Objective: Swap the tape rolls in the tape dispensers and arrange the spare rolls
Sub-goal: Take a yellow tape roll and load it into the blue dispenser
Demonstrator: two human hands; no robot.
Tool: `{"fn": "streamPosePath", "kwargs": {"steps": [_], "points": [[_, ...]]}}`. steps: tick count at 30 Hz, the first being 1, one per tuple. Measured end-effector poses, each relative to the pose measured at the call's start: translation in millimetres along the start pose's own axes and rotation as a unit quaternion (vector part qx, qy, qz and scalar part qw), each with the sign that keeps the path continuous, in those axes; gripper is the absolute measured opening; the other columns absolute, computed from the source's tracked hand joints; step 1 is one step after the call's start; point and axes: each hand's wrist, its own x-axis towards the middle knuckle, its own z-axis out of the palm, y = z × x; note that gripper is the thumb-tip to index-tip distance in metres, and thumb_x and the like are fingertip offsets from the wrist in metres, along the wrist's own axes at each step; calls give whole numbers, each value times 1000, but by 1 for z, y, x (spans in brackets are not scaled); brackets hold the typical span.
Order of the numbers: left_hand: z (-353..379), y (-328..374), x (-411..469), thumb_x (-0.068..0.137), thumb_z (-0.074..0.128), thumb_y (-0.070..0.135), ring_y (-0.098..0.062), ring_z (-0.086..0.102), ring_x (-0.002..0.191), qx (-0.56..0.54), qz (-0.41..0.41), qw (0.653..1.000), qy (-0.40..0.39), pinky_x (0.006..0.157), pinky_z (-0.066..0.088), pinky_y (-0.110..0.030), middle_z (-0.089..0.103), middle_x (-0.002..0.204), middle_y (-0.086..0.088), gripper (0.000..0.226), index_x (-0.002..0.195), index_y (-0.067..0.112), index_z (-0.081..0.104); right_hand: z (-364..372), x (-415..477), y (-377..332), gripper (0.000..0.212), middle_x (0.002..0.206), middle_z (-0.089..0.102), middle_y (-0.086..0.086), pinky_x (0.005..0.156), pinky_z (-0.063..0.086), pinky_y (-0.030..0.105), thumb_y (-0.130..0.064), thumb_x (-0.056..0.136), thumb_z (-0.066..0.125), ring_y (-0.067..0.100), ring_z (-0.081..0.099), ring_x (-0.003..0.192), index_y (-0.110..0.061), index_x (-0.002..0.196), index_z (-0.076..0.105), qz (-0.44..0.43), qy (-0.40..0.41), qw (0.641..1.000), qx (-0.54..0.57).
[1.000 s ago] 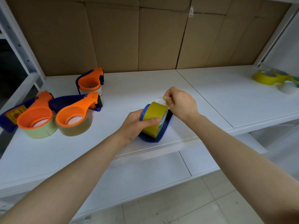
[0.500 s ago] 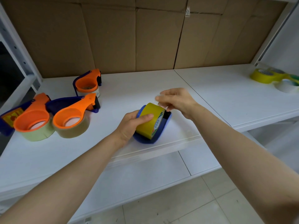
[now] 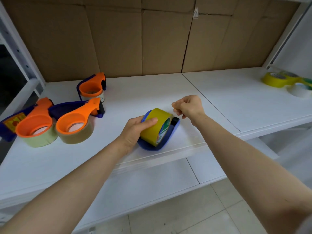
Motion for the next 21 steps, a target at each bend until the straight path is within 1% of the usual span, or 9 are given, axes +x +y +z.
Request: {"fn": "streamPosePath", "kwargs": {"steps": [2, 4, 6, 9, 12, 14, 17, 19, 21], "points": [[5, 2, -1, 74, 71, 33, -19, 65, 69, 3, 0, 999, 35, 71, 52, -29, 70, 75, -8, 31, 85, 4, 68, 1, 1, 7, 22, 59, 62, 4, 51, 46, 27, -10, 82, 65, 16, 55, 53, -11, 60, 61, 14, 24, 1000, 6], [9, 5, -2, 82, 65, 40, -20, 64, 67, 21, -2, 996, 85, 68, 53, -26, 67, 77, -13, 44, 89, -3, 67, -1, 3, 7, 23, 58, 60, 6, 54, 51, 30, -8, 83, 63, 18, 54, 52, -9, 61, 59, 28, 41, 998, 30], [9, 7, 0, 82, 60, 48, -22, 64, 69, 39, -6, 993, 113, 69, 53, -27, 66, 78, -15, 53, 89, -4, 66, -6, 5, 3, 19, 59, 58, 8, 56, 54, 30, -6, 85, 62, 18, 53, 51, -7, 66, 59, 35, 31, 998, 46], [8, 8, -2, 72, 69, 52, -20, 66, 71, 17, -17, 996, 85, 73, 54, -29, 70, 75, -9, 43, 75, 9, 67, -15, 0, -1, 13, 62, 58, 9, 51, 56, 25, -9, 83, 66, 17, 54, 51, -4, 73, 60, 70, 0, 994, 89], [9, 7, -4, 78, 69, 33, -11, 64, 55, 12, -1, 997, 80, 57, 52, -18, 68, 58, 1, 25, 68, 11, 65, -22, -9, 3, 24, 63, 60, 7, 52, 58, 22, -19, 72, 79, 14, 55, 51, -2, 78, 64, 107, -22, 987, 122], [13, 6, -4, 84, 63, 29, -10, 61, 49, 14, 12, 994, 105, 52, 50, -16, 65, 52, 2, 26, 67, 10, 62, -24, -13, 7, 24, 59, 58, 6, 47, 54, 19, -17, 69, 82, 11, 52, 46, -1, 75, 65, 115, -31, 987, 109], [17, 8, -4, 85, 62, 32, -14, 58, 40, 2, 13, 991, 132, 47, 49, -17, 61, 44, -2, 34, 62, 7, 62, -22, -17, 12, 20, 51, 52, 5, 39, 46, 16, -11, 70, 80, 7, 45, 34, -1, 73, 63, 147, -46, 985, 75], [17, 9, -4, 85, 62, 35, -16, 56, 37, 2, 5, 991, 133, 48, 50, -19, 59, 41, -5, 38, 62, 5, 62, -19, -18, 16, 21, 50, 50, 5, 36, 40, 15, -11, 71, 79, 8, 41, 32, 0, 80, 63, 172, -55, 983, 40], [16, 9, -2, 84, 63, 39, -17, 55, 37, 13, 1, 991, 133, 52, 51, -23, 58, 41, -6, 42, 60, 5, 60, -19, -18, 19, 22, 50, 49, 5, 35, 34, 15, -13, 72, 78, 9, 39, 33, -1, 82, 63, 185, -66, 981, 4]]}}
